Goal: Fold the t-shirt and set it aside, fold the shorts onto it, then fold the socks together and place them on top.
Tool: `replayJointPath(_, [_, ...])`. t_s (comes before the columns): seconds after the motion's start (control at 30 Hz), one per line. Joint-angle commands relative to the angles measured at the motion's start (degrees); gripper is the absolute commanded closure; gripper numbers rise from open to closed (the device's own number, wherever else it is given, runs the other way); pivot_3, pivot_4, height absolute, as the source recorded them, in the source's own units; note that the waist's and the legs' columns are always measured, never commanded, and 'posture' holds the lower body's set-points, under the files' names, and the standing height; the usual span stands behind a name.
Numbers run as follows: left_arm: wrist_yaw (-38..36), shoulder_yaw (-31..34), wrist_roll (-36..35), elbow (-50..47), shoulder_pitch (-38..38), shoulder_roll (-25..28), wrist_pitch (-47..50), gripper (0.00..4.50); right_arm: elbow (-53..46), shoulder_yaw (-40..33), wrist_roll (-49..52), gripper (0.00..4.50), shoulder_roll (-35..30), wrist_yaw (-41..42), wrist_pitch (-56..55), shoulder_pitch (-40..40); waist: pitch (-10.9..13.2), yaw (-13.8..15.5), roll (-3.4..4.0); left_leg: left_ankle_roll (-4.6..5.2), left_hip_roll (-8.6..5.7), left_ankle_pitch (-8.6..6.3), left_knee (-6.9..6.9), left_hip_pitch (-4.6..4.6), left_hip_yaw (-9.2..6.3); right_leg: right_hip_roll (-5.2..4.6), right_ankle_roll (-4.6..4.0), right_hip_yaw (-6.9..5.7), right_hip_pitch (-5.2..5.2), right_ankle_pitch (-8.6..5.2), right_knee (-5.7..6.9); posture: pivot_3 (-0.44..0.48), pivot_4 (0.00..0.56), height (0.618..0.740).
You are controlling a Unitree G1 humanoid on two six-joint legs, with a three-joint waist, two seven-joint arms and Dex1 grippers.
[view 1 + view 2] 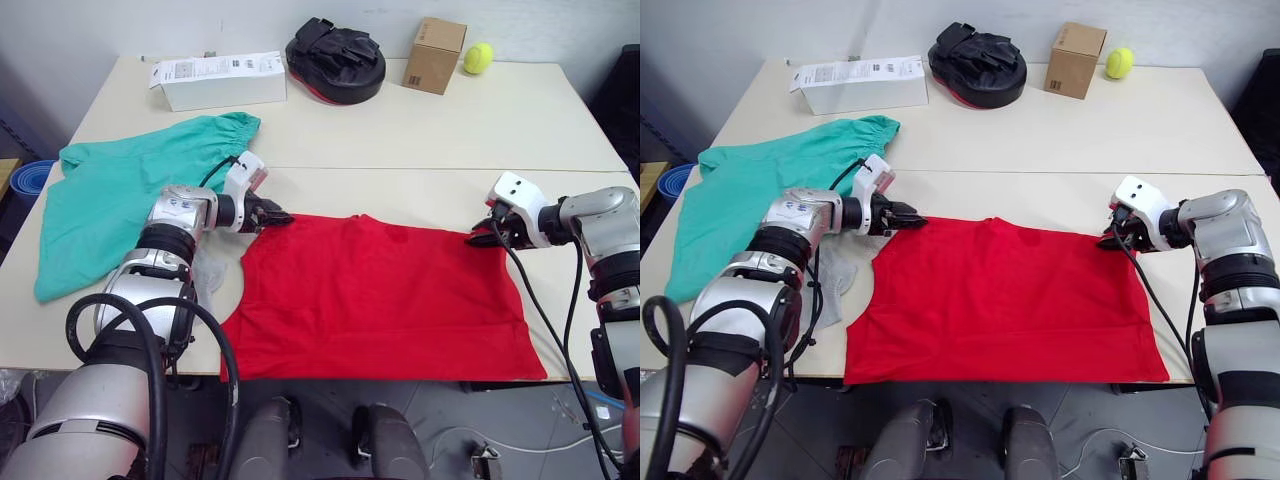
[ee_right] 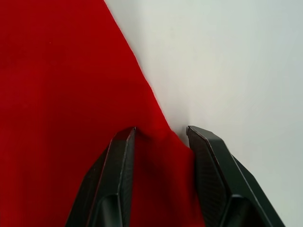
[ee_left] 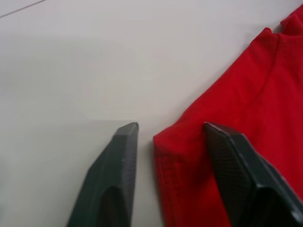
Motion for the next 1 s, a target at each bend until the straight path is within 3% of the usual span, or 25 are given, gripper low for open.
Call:
replayJointPath(0.03, [-2.5, -1.07, 1.68, 0.84, 0.73, -0.45, 1.45, 3.51, -1.36, -1.7, 0.15, 2.79, -0.3, -0.08, -1.2, 0.39, 0.0, -0.02, 0.0, 0.0, 0.0, 0.0, 0.0, 0.0, 0.0, 0.01, 0.0, 0.0, 0.0, 0.0, 0.01, 0.0, 0.15, 0.74])
replayJointPath(0.13, [-3.09, -0.56, 1.66, 0.53, 1.04, -0.12, 2.04, 4.5, -1.56, -1.96, 0.24, 3.17, -0.41, -0.22, -2.86, 0.66, 0.0, -0.07, 0.0, 0.0, 0.0, 0.0, 0.0, 0.0, 0.0, 0.02, 0.0, 0.0, 0.0, 0.0, 0.02, 0.0, 0.15, 0.74])
replayJointPath(0.27, [-3.66, 0.77, 0.85, -0.27, 1.06, 0.68, 2.53, 4.5, -2.12, -2.27, 0.28, 4.42, -0.93, -0.17, -6.22, 1.31, 0.0, -0.13, 0.0, 0.0, 0.01, 0.0, -0.01, 0.0, 0.0, 0.02, 0.0, 0.01, 0.0, 0.0, 0.02, 0.0, 0.15, 0.74])
replayJointPath(0.47, [-3.93, 3.35, -0.84, -6.46, 2.64, 2.75, -6.13, 4.5, -4.27, -5.77, 2.26, 4.47, -2.0, -1.27, -14.03, 3.14, 0.0, -0.42, 0.0, 0.0, 0.02, 0.0, -0.03, -0.03, 0.0, 0.02, 0.0, 0.0, -0.02, 0.0, 0.02, 0.0, 0.15, 0.74])
replayJointPath(0.6, [-7.04, 2.21, -0.72, -16.05, 7.97, 4.2, -15.05, 4.5, -7.22, -8.77, 4.11, 4.47, -3.25, -1.32, -20.08, 6.83, 0.0, -0.31, 0.0, -0.01, 0.01, 0.0, -0.05, -0.07, -0.04, 0.01, 0.0, -0.05, -0.03, 0.0, -0.01, 0.0, 0.15, 0.74])
replayJointPath(1.0, [-5.78, 3.52, -3.01, -45.41, 27.16, 9.07, -21.57, 4.5, -19.76, -18.25, 14.24, 4.47, -7.76, 5.21, -35.09, 24.21, 0.0, 0.02, 0.0, 0.02, 0.03, -0.01, 0.03, -0.04, -0.09, -0.03, 0.01, -0.04, 0.07, 0.01, -0.05, 0.0, 0.15, 0.74])
